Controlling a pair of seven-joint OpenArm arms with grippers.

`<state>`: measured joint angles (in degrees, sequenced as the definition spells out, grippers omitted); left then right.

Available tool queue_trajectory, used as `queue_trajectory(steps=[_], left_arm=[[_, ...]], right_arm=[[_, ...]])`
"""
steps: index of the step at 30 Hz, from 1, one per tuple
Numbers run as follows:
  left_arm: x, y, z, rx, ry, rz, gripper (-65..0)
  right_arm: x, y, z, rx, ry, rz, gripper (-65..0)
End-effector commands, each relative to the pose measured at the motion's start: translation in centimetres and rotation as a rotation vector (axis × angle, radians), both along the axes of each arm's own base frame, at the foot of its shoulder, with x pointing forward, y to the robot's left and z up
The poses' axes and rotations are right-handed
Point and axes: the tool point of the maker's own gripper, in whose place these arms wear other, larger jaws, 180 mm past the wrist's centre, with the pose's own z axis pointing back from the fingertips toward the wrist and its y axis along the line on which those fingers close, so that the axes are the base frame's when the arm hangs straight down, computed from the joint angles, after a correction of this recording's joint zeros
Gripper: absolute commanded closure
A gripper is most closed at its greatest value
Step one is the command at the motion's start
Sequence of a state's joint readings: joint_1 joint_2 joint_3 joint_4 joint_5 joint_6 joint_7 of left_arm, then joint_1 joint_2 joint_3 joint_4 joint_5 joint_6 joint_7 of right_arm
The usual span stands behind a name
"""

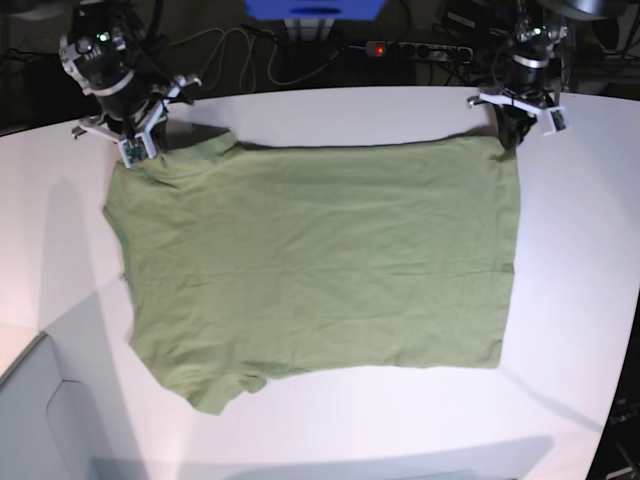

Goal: Fold the T-shirt properly
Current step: 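Lift the shoulder edge with both grippers and pull it toward the hem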

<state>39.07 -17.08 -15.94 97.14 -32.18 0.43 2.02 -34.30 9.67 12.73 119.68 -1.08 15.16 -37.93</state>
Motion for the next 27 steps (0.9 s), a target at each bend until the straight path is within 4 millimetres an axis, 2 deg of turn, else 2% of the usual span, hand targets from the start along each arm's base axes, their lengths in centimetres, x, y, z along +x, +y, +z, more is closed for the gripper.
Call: queue_trajectory(steps=[1, 11, 14, 16, 20, 27], left_arm=[[0.8, 0.3, 1.2, 0.018, -0.047, -0.006, 0.0], [4.2, 0.4, 2.9, 0.022, -0.138, -0.004, 0.0], [5.0, 1.7, 3.8, 0.039, -0.174, 0.028, 0.0], [5.7, 2.3, 4.5, 0.048, -0.2, 0.046, 0.0], [6.4, 2.1, 3.9, 0.032, -0.143, 0.031, 0.0], [8.1, 3.8, 4.6, 0.011, -0.13, 0.094, 0.0]], right_arm=[[0.7, 0.2, 0.8, 0.002, -0.036, 0.022, 0.0], [5.8, -0.9, 3.2, -0.05, -0.122, 0.017, 0.0], [7.0, -1.2, 3.8, -0.064, -0.14, 0.013, 0.0], [7.9, -1.4, 4.0, -0.065, -0.151, 0.007, 0.0], [9.0, -1.5, 3.9, -0.057, -0.159, 0.003, 0.0], [11.1, -1.9, 3.8, -0.049, -0.173, -0.013, 0.0]])
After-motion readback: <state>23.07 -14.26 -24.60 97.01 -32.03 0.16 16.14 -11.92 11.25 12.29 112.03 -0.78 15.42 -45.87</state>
